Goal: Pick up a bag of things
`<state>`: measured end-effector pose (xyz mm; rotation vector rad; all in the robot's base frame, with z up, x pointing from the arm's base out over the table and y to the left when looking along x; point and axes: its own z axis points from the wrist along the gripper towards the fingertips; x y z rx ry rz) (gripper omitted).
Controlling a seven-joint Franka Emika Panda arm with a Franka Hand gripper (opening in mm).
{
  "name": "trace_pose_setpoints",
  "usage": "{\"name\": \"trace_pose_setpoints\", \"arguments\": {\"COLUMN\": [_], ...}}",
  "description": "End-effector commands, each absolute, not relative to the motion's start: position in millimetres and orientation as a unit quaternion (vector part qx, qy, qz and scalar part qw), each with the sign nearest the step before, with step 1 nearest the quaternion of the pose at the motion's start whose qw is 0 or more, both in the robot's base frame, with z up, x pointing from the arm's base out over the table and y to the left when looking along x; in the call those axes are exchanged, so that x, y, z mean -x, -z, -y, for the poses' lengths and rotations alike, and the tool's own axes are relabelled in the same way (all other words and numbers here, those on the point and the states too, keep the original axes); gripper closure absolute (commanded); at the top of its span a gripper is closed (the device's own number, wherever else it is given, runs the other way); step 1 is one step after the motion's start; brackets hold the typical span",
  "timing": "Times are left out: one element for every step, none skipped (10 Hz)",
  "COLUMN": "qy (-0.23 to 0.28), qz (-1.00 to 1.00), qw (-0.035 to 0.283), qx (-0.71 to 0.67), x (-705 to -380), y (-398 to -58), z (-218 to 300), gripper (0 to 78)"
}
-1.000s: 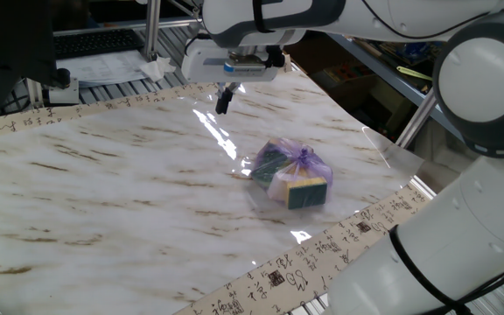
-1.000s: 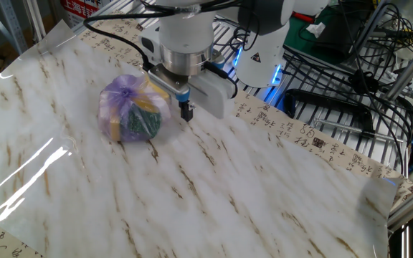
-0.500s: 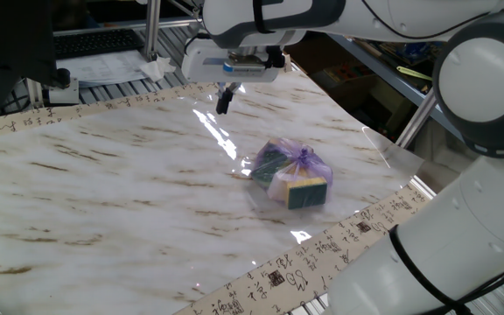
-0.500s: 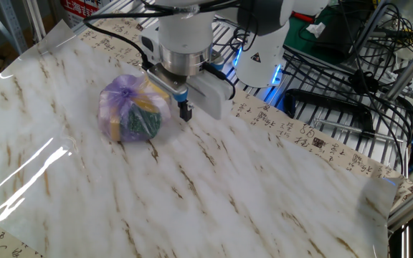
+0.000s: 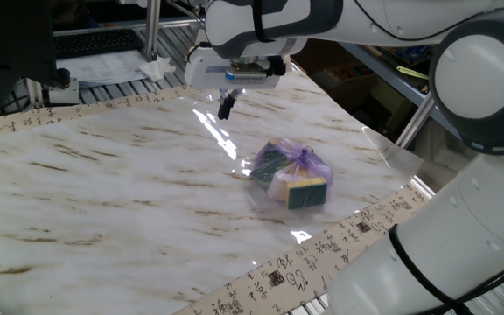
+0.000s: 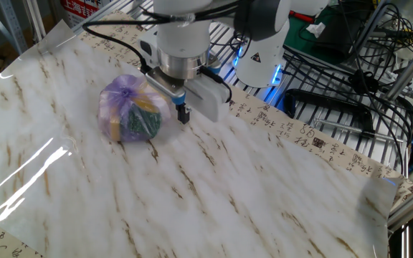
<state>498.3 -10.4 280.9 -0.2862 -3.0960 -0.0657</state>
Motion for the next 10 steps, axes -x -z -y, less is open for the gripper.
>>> {"name": "trace_pose_setpoints", "arguments": {"qy": [0.019, 0.024, 0.024, 0.023, 0.013, -0.001, 0.001, 0.000, -0.002, -0.003], "qz": [0.995, 0.995, 0.995, 0.994, 0.995, 0.996, 0.997, 0.998, 0.997, 0.998], "qw": [0.014, 0.014, 0.014, 0.014, 0.009, 0.010, 0.011, 0.009, 0.004, 0.002], "qx": [0.093, 0.092, 0.091, 0.102, 0.102, 0.090, 0.082, 0.066, 0.075, 0.070], "x": [-497.9, -497.9, -497.9, -497.9, -497.9, -497.9, -497.9, -497.9, -497.9, -497.9], "y": [-278.2, -278.2, -278.2, -278.2, -278.2, -278.2, -278.2, -278.2, -278.2, -278.2], "z": [12.3, 12.3, 12.3, 12.3, 12.3, 12.3, 12.3, 12.3, 12.3, 12.3], "gripper": [77.6, 77.6, 77.6, 77.6, 77.6, 77.6, 77.6, 77.6, 77.6, 77.6]}}
